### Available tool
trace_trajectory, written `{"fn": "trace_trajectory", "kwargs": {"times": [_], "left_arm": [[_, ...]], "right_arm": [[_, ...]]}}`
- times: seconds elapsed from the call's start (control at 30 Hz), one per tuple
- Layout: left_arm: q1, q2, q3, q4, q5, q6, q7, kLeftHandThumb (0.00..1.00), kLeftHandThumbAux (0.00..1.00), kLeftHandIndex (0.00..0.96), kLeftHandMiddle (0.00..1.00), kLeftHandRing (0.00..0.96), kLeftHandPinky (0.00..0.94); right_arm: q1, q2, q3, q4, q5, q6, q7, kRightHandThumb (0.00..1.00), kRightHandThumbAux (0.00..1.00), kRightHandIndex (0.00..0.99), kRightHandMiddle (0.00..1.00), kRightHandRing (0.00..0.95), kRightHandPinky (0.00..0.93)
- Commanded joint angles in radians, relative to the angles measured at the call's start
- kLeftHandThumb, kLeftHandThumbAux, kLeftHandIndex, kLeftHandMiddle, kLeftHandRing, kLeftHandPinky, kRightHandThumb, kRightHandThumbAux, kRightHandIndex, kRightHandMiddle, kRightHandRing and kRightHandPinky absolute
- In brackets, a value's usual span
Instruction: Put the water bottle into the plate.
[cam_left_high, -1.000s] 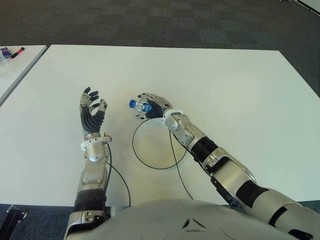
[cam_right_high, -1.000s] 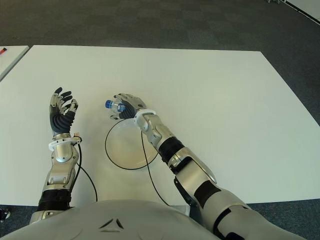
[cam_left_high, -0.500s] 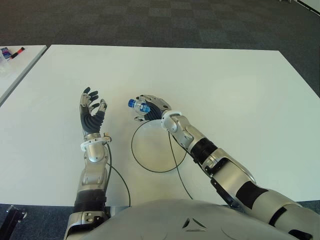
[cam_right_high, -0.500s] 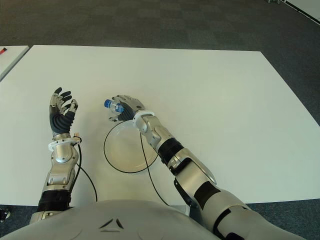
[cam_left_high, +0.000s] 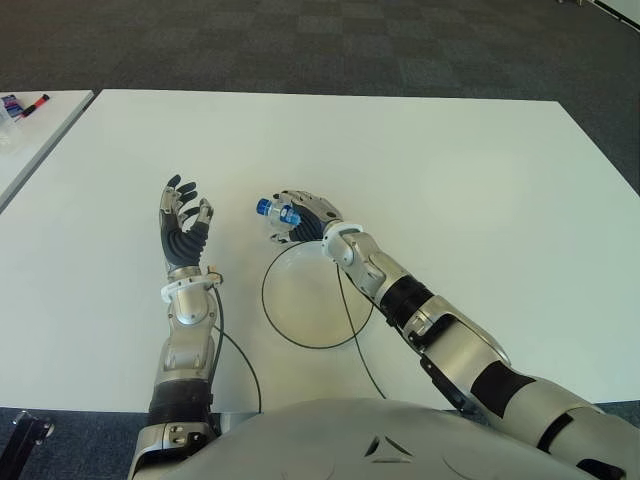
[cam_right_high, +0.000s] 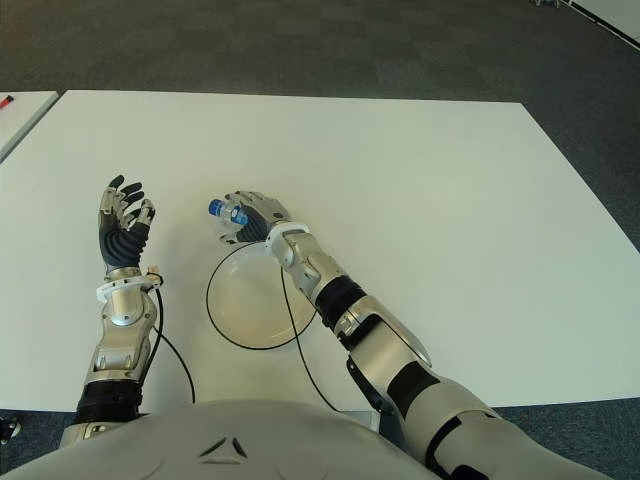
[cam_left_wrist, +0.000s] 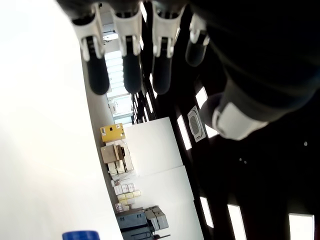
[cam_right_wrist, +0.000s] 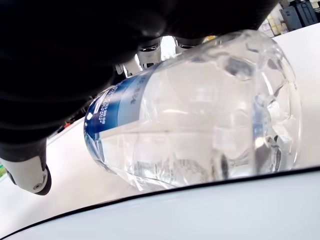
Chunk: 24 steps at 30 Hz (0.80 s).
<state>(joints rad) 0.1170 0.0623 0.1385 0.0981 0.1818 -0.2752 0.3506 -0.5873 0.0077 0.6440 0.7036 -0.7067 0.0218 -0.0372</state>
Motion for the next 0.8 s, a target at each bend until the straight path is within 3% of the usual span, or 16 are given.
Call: {"fn": "trace_trajectory", "kwargs": {"times": [0.03,0.37,0.8], "left_arm": [[0.007,-0.006,-0.002,0.003,-0.011,0.001,-0.019,0.535,0.616,0.126,0.228,0.234,0.276],[0.011,-0.009,0.0,-0.008,-0.01,0.003,-0.015,0.539,0.609,0.123,0.223,0.227,0.276],[0.02,-0.017,0.002,-0.022,-0.007,0.008,-0.012,0.558,0.616,0.128,0.229,0.232,0.278]], "right_arm": [[0.006,0.006,-0.004,0.031,0.003,-0.005,-0.013,0.265,0.523,0.0,0.026,0.067,0.162],[-0.003,0.012,-0.008,0.058,0.006,-0.015,-0.046,0.322,0.539,0.0,0.045,0.101,0.204],[-0.029,0.028,-0.009,0.164,0.009,-0.082,-0.12,0.436,0.553,0.0,0.092,0.18,0.308]]}}
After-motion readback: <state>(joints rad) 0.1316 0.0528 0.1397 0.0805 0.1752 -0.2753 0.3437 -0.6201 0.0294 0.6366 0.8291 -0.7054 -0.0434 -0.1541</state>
